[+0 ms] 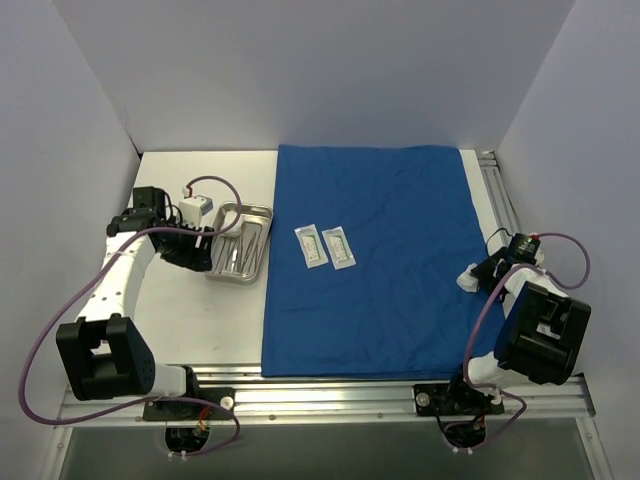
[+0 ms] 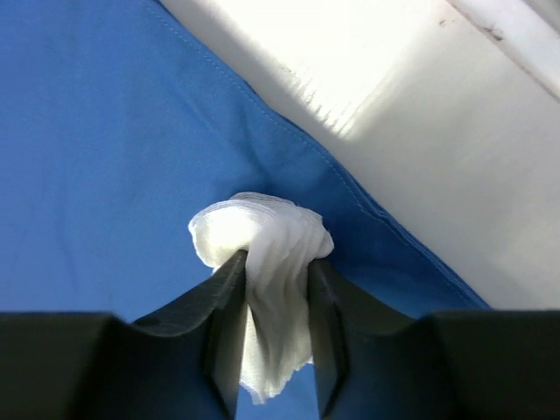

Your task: Prepare the surgical pack

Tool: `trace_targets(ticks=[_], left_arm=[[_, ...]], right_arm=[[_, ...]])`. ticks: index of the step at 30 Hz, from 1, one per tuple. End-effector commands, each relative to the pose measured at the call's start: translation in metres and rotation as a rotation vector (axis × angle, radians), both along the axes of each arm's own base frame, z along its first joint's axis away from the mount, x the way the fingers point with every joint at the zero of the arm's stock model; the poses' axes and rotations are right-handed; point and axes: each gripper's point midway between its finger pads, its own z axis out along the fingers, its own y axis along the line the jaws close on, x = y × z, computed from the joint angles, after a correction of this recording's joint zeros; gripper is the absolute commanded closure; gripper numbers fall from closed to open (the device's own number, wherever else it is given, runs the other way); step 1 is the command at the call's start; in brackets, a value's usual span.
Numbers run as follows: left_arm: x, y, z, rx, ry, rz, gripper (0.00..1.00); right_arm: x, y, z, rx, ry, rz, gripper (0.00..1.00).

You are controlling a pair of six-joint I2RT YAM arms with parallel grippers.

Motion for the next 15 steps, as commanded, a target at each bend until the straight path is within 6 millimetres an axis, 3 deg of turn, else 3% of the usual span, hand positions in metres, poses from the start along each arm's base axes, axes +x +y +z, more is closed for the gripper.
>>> trace_targets(ticks=[1,11,15], left_arm=[[0.014,-0.002,0.01,-0.009,-0.047,0.001,0.29],[0.014,-0.001,0.011,-0.006,-0.05,0.002,0.29],[0.014,0.0,0.012,-0.002,-0.053,0.006,0.29]], right_arm=[[-0.024,0.017,-0.02,0.058,0.07,0.008,0.75],[-0.017,0.014,0.022,0.009,0.003,0.05,0.99],[-0.011,0.014,0.045,-0.005,-0.045,0.061,1.0]])
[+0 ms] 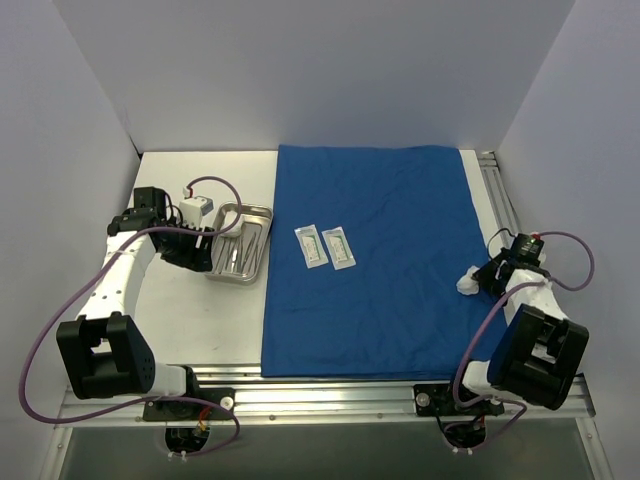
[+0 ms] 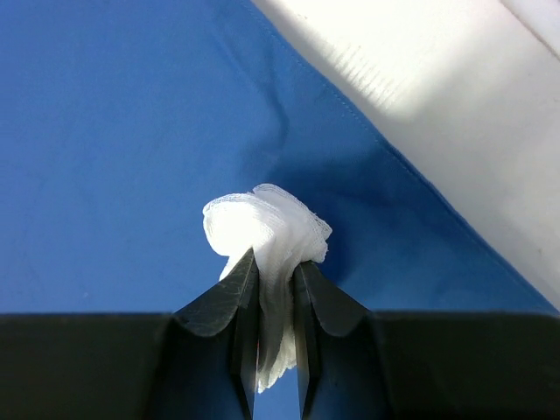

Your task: Prepare the surgical pack

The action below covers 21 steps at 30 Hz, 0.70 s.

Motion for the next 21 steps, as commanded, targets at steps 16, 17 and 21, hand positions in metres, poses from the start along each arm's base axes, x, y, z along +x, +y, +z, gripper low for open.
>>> trace_targets(ticks=[16,17,21], left_arm=[[0.027,0.028,0.017,0.106,-0.101,0.149,0.29],[0.028,0.029,0.017,0.108,-0.104,0.155,0.29],[0.028,0.039,0.018,0.133,-0.116,0.191,0.28]], right_arm=[[0.091,0.155,0.154,-0.007,-0.358,0.274,1.0],[0.102,0.205,0.179,0.014,-0.441,0.38,1.0],[0.134,0.331,0.206,0.083,-0.563,0.59,1.0]])
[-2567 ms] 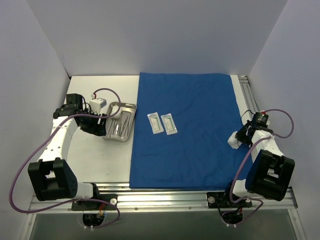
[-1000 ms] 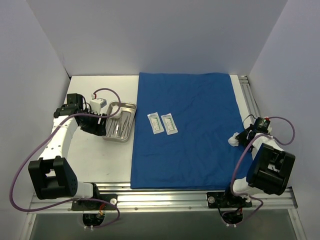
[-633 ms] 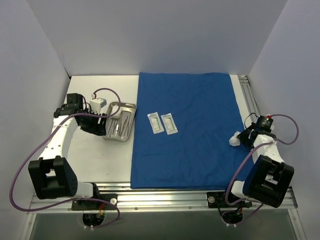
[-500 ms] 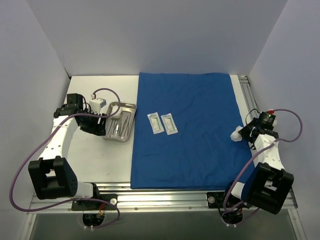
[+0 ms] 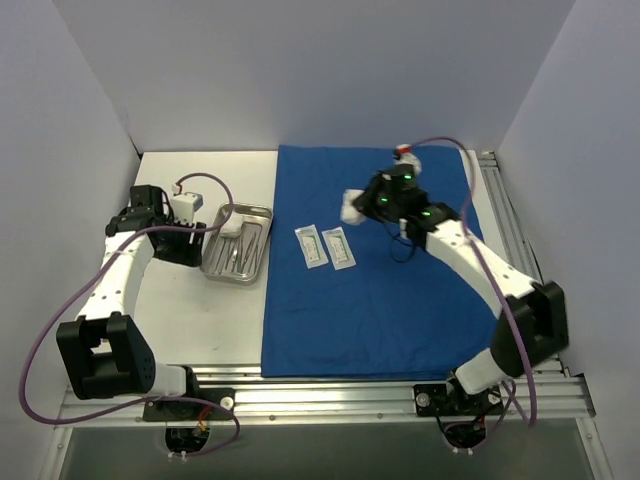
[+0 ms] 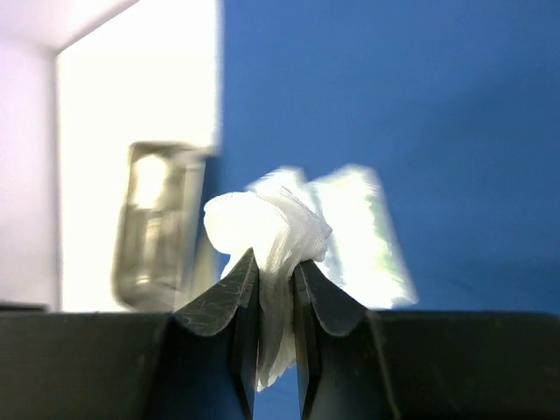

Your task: Prepare the surgical pack

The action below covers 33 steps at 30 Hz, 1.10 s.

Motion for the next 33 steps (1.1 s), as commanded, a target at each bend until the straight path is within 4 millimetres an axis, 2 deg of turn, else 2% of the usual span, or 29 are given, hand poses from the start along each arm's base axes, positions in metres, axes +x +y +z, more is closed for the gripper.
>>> trace_targets(ticks=[1,2,3,4,5,6,7,8,9,10,11,12,14,15,17,18,33], left_arm=[[0.015,0.015,0.019,0.037,-0.095,0.061,0.28],[0.015,0.018,0.019,0.045,-0.094,0.069,0.28],[0.014,0.019,0.019,0.045,-0.094,0.074,0.28],[0.013,0.021,0.018,0.048,-0.092,0.078,0.28],[0.013,0.022,0.018,0.052,-0.09,0.082,0.28],[0.013,0.023,0.017,0.053,-0.089,0.088,0.28],[0.013,0.023,0.018,0.053,-0.092,0.09,0.28],[0.013,0.025,0.018,0.057,-0.092,0.093,0.28],[0.013,0.025,0.018,0.058,-0.092,0.097,0.28],[0.012,0.025,0.017,0.059,-0.091,0.098,0.28],[0.012,0.026,0.017,0.058,-0.09,0.099,0.28],[0.012,0.026,0.016,0.057,-0.089,0.098,0.28],[0.013,0.025,0.015,0.054,-0.086,0.097,0.28],[0.013,0.025,0.014,0.053,-0.081,0.097,0.28],[0.013,0.025,0.013,0.05,-0.077,0.098,0.28],[0.013,0.025,0.012,0.049,-0.075,0.098,0.28],[0.016,0.024,0.011,0.045,-0.071,0.094,0.28]], right_arm=[[0.037,0.101,0.014,0.073,-0.105,0.117,1.0],[0.041,0.142,0.046,0.125,-0.185,0.187,1.0],[0.046,0.164,0.046,0.137,-0.194,0.221,1.0],[0.055,0.19,0.024,0.142,-0.167,0.26,1.0],[0.056,0.221,0.05,0.19,-0.219,0.311,1.0],[0.058,0.239,0.05,0.21,-0.227,0.338,1.0],[0.064,0.261,0.023,0.21,-0.191,0.363,1.0],[0.065,0.275,0.022,0.223,-0.196,0.377,1.0],[0.065,0.296,0.038,0.256,-0.227,0.398,1.0],[0.07,0.309,0.011,0.251,-0.193,0.4,1.0],[0.073,0.316,0.007,0.284,-0.178,0.381,1.0],[0.076,0.326,-0.008,0.298,-0.158,0.375,1.0],[0.081,0.335,-0.021,0.352,-0.133,0.33,1.0],[0.083,0.339,-0.039,0.356,-0.112,0.321,1.0],[0.087,0.342,-0.05,0.368,-0.103,0.303,1.0],[0.089,0.343,-0.063,0.359,-0.088,0.288,1.0],[0.099,0.329,-0.111,0.264,-0.028,0.179,1.0]])
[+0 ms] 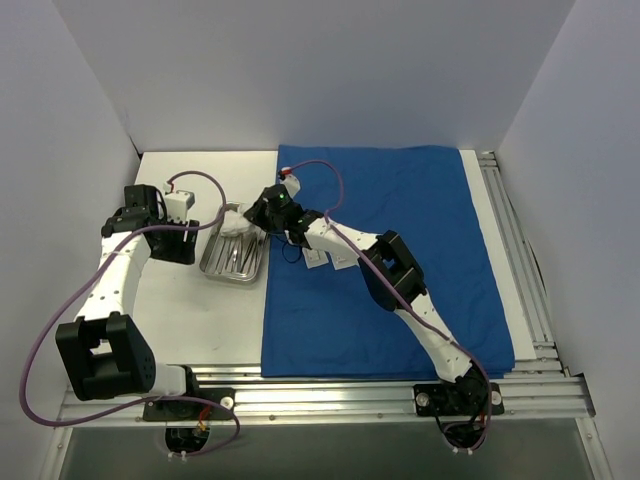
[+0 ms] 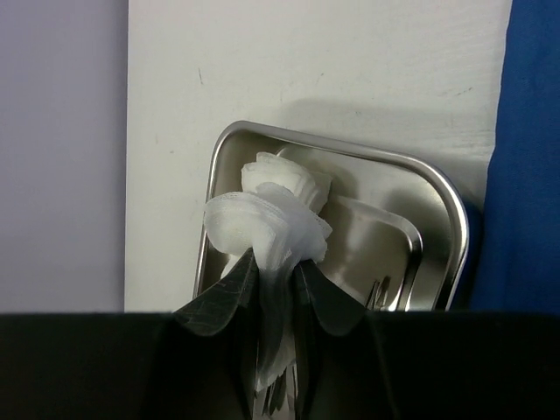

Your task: Prepare the surgical pack

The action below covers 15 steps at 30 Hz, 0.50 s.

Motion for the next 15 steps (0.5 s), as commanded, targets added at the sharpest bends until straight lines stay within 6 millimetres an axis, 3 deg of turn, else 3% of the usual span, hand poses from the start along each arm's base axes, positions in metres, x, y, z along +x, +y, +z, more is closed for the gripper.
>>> trace_targets(ticks=[1,8,15], left_arm=[[0.011,0.002,0.009,-0.001,-0.049,0.006,0.28],[0.011,0.002,0.009,-0.005,-0.048,0.005,0.28],[0.01,0.001,0.008,-0.006,-0.047,0.002,0.28]], right_arm=[[0.014,-0.007,0.01,0.003,-0.019,-0.073,1.0],[0.013,-0.01,0.008,-0.023,-0.013,-0.092,1.0],[0.01,-0.008,-0.014,-0.057,0.013,-0.089,1.0]])
